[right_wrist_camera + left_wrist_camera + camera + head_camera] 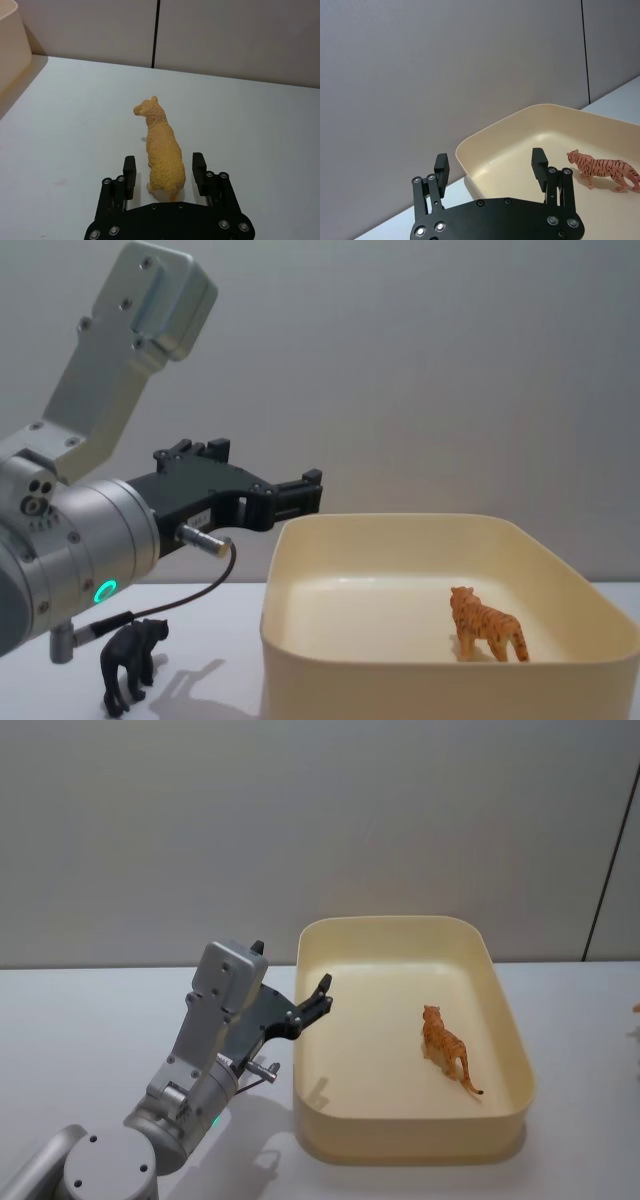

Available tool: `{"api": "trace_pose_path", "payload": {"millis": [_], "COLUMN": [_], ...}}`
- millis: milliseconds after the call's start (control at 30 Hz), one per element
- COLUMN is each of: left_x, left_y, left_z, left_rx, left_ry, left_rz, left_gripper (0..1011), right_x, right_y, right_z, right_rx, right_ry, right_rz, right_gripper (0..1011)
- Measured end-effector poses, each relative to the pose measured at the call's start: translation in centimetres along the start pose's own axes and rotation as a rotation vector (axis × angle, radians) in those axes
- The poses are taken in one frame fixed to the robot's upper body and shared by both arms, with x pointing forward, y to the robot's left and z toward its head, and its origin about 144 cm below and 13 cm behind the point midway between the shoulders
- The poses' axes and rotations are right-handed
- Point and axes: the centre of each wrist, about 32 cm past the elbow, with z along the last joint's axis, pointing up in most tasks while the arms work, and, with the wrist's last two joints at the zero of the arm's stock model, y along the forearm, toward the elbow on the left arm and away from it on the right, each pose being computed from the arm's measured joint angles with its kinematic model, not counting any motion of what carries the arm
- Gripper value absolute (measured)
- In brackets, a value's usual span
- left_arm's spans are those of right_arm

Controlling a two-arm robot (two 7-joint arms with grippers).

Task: Pick up the toy alternately with two hands and place it into the central storage box.

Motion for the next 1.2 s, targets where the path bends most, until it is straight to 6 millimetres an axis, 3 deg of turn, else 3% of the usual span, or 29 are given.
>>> {"api": "trace_pose_path", "payload": {"millis": [400, 767, 1200], "left_x": [0.0, 0.0, 0.0], "left_y": [0.0, 0.0, 0.0], "left_z": [0.0, 0.0, 0.0], "left_rx": [0.000, 0.000, 0.000], "left_ry": [0.000, 0.000, 0.000], "left_rz": [0.000, 0.000, 0.000], "left_gripper": [1001, 1001, 1001], "right_x": [-0.2, -1.5, -4.6], "right_y": [0.3, -0.2, -0.6], "right_z": [-0.1, 1.4, 5.9], "right_rx": [0.000, 0.090, 0.215], "right_ry": [-0.003, 0.035, 0.092], "right_rz": [0.007, 0.068, 0.224], "right_gripper": [351, 345, 346]}}
